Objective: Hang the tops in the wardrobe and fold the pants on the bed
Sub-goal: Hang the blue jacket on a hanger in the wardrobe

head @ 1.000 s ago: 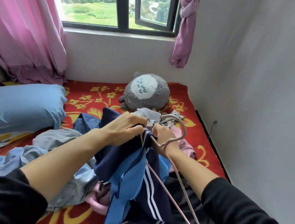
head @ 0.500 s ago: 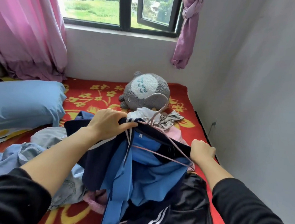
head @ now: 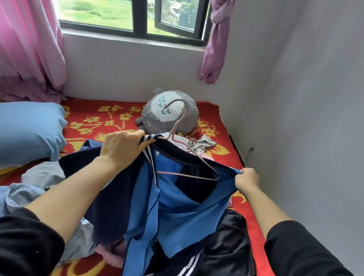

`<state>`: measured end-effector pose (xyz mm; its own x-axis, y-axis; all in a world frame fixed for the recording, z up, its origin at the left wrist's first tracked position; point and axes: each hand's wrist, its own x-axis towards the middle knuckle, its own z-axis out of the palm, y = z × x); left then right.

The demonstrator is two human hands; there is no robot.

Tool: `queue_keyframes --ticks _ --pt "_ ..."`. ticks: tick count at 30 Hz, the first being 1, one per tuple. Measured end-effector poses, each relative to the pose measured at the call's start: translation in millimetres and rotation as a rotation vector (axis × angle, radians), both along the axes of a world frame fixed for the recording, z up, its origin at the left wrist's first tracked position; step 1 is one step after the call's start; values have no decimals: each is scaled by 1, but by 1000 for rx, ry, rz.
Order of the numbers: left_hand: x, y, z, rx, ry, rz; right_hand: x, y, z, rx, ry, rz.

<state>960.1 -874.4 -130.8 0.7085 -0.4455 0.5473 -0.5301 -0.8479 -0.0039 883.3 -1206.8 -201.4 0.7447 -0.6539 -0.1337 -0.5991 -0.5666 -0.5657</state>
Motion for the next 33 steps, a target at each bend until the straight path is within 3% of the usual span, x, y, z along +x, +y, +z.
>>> queue_keyframes --ticks 2,5,7,8,10,12,13,17,20,24,27,29,31,33 --pt "2 -7 -1 3 26 53 12 25 21 224 -207 -8" --pt "3 -21 -4 3 124 142 21 73 66 559 -421 232" --pt "4 -25 -2 -98 218 161 15 100 83 829 -271 484" --pt "4 -24 2 -179 263 157 9 108 87 817 -93 630" --pt "4 -17 14 -322 276 122 -3 114 85 469 330 873" --pt "3 -9 30 -422 219 70 -10 113 83 200 503 933" --pt "2 -5 38 -461 190 53 -10 111 84 165 427 884" --pt "-6 9 60 -554 123 37 -3 107 113 -3 -177 437" --pt "-17 14 73 -632 90 0 5 117 138 -158 -292 306" --pt "-35 24 100 -706 44 4 7 141 174 -227 -424 347" --pt "-48 40 126 -743 6 24 -3 155 209 -234 -723 389" --pt "-59 50 147 -748 -34 34 -13 161 234 -395 -898 453" --pt "-75 55 169 -741 -71 51 -19 169 257 -562 -913 559" --pt "-96 58 189 -735 -85 77 -26 180 277 -552 -882 702"
